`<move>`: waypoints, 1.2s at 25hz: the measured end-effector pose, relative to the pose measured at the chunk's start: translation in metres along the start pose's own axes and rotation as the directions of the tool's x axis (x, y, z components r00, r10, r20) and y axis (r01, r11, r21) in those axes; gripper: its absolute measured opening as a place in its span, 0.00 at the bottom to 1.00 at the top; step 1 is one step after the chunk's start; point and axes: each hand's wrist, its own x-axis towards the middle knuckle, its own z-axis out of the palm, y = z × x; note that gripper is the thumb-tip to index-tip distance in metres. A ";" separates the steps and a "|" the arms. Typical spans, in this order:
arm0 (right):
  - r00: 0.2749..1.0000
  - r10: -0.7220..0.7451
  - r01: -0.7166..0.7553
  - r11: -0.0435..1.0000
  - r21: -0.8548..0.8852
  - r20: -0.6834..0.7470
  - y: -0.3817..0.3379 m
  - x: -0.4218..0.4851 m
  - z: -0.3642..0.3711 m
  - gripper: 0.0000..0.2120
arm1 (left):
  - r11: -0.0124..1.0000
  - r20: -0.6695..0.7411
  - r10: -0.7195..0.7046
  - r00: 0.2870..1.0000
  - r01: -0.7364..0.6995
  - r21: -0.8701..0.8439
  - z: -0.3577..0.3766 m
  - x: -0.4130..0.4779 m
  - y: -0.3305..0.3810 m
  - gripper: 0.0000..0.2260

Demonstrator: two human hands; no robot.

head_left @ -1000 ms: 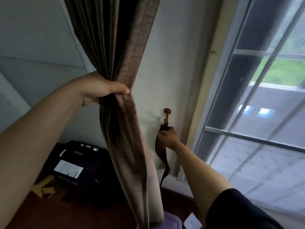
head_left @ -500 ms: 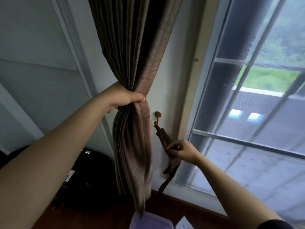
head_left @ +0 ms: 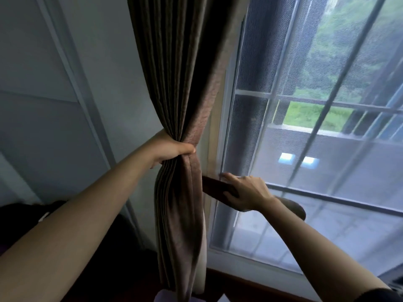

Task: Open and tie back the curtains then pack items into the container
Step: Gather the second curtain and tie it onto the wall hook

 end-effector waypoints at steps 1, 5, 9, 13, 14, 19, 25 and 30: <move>0.998 0.056 -0.057 0.997 0.051 0.017 0.002 -0.005 -0.001 0.25 | 1.000 -0.018 -0.004 1.000 0.004 0.009 0.005 0.001 0.002 0.22; 0.971 0.202 -0.217 0.969 0.118 0.125 0.014 -0.008 -0.008 0.16 | 0.999 -0.138 -0.034 0.990 0.028 -0.047 0.031 0.011 0.015 0.25; 0.936 0.319 -0.351 0.880 0.319 0.150 0.015 -0.010 -0.016 0.12 | 0.995 -0.213 -0.086 0.973 0.073 -0.067 0.057 0.022 0.027 0.26; 0.900 0.358 -0.436 0.706 0.558 0.250 0.021 -0.012 -0.044 0.08 | 0.998 -0.257 -0.059 0.965 0.050 -0.040 0.066 0.021 0.032 0.23; 0.894 0.365 -0.442 0.634 0.634 0.259 0.017 -0.013 -0.051 0.12 | 0.998 -0.252 -0.052 0.966 0.041 -0.047 0.066 0.021 0.031 0.22; 0.910 0.364 -0.376 0.532 0.758 0.196 -0.021 -0.011 -0.065 0.11 | 0.965 -0.093 -0.061 0.994 0.035 -0.259 0.076 0.024 0.035 0.19; 0.844 0.480 -0.403 0.275 0.873 0.239 -0.043 -0.031 -0.054 0.12 | 0.966 0.052 -0.031 0.998 0.044 -0.256 0.072 0.026 0.039 0.19; 0.834 0.530 -0.359 0.314 0.879 0.151 -0.056 -0.029 -0.047 0.11 | 0.957 -0.001 -0.004 1.000 0.003 -0.289 0.081 0.023 0.037 0.21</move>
